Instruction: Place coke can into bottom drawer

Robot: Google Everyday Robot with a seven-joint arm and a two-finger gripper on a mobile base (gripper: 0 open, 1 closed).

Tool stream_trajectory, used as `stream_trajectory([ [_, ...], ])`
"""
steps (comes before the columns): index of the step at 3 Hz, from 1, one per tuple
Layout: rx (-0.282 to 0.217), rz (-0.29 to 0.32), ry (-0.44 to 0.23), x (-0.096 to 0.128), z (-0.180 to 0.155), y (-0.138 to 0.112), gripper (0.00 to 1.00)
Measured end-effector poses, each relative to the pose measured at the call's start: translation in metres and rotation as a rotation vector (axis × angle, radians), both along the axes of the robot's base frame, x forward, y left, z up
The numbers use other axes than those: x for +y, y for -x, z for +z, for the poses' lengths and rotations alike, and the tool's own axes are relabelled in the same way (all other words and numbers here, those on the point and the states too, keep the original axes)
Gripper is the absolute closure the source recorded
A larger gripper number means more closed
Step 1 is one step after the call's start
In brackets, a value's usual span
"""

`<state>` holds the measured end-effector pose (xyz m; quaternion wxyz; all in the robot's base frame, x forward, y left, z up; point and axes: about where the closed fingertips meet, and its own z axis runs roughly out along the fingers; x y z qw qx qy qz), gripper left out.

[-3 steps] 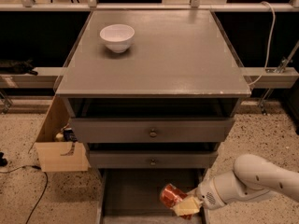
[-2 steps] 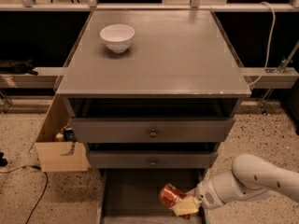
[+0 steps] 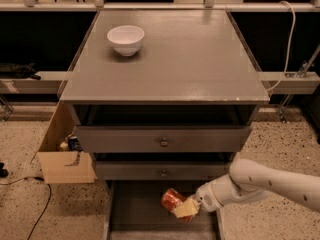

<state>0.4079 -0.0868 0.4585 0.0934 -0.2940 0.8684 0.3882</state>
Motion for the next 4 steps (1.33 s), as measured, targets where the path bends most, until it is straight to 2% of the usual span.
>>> stream_trajectory([
  [1, -0.037, -0.045, -0.049, 0.010, -0.046, -0.052, 1.00],
  [3, -0.040, -0.035, -0.069, 0.015, -0.046, -0.053, 1.00],
  [4, -0.101, -0.041, -0.149, 0.024, -0.050, -0.048, 1.00],
])
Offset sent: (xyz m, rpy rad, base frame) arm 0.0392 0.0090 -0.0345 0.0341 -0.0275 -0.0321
